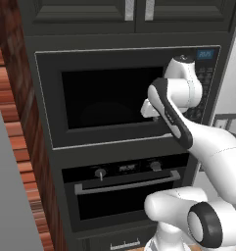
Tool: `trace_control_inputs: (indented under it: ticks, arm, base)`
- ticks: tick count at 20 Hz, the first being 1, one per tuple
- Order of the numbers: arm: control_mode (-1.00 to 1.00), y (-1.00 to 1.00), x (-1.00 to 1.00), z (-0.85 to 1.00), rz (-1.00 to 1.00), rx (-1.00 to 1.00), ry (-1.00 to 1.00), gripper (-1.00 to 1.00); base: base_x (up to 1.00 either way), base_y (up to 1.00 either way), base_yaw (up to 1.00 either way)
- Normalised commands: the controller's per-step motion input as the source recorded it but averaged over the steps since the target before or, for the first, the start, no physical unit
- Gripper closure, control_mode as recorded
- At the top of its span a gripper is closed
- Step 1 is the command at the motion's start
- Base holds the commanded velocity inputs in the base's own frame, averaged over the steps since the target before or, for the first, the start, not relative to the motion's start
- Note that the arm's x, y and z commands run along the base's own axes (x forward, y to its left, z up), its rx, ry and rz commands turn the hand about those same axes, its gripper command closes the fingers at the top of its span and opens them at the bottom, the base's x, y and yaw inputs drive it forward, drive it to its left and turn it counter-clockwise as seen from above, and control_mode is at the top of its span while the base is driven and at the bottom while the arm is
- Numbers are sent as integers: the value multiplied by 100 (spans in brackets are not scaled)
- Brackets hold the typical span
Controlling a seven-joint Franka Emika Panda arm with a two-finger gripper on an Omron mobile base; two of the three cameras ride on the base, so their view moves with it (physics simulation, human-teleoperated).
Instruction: Take the baked cake out of the oven and place it on the plate for cooling. Then close the oven door.
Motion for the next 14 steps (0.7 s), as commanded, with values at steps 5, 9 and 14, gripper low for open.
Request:
trace_control_inputs:
  ticks: [5, 9, 14]
  arm:
    - [-100, -2, -9, -13, 2, -2, 1, -100]
    - [-100, -2, -18, -54, 13, -18, 17, -100]
    - [-100, -12, -15, -69, 20, -13, 14, -100]
  base:
    - [0, 0, 0]
    - [0, 0, 0]
    - [0, 0, 0]
